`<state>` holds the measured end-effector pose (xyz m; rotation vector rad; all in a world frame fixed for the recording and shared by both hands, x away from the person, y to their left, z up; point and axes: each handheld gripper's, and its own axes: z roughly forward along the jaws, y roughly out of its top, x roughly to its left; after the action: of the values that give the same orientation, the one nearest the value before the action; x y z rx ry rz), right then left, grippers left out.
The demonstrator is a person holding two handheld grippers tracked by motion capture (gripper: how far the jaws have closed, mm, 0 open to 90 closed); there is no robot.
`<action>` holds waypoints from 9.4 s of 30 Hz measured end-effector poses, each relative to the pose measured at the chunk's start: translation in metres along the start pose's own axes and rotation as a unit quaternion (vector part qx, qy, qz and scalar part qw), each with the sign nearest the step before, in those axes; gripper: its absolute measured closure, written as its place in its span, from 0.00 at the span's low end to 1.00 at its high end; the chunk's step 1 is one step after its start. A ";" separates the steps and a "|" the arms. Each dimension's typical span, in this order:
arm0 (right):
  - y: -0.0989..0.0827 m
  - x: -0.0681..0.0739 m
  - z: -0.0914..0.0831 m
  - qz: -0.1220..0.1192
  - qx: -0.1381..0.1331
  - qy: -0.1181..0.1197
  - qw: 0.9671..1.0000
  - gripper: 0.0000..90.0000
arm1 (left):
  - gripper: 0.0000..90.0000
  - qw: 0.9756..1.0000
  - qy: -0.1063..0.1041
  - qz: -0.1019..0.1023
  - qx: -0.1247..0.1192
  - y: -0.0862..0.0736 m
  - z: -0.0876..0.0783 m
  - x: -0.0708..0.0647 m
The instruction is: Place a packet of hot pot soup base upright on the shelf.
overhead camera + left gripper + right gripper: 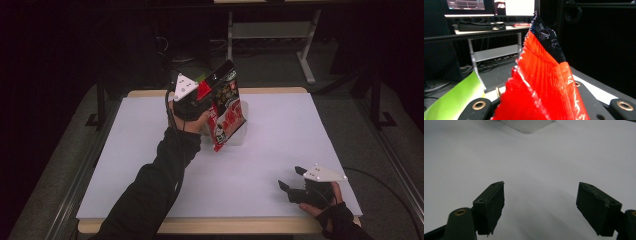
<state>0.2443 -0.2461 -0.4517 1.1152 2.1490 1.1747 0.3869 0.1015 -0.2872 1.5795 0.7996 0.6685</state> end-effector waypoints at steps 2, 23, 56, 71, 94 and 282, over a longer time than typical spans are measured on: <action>0.000 0.001 0.000 -0.002 0.000 0.001 1.000 0.24 | 0.85 1.000 0.005 0.003 0.005 0.000 0.006 -0.001; -0.001 0.001 -0.002 0.003 -0.004 0.009 1.000 0.25 | 0.85 0.998 0.068 0.013 -0.003 -0.007 0.055 0.000; -0.001 0.002 -0.002 0.002 -0.009 0.019 1.000 0.26 | 0.82 0.996 0.040 0.072 0.031 -0.055 0.079 -0.013; -0.001 0.003 -0.001 -0.002 -0.004 0.021 1.000 0.26 | 0.81 0.997 0.022 0.067 0.040 -0.056 0.075 -0.008; -0.001 0.006 0.002 -0.005 0.007 0.025 1.000 0.26 | 0.76 0.996 -0.007 0.064 0.061 -0.059 0.070 -0.001; 0.013 0.013 0.002 -0.072 -0.009 -0.018 0.997 0.21 | 0.22 0.985 0.018 0.034 0.169 -0.187 -0.228 0.127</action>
<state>0.2443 -0.2303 -0.4420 0.9503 2.1481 1.0981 0.2594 0.3543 -0.4395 1.9127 0.9259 0.6360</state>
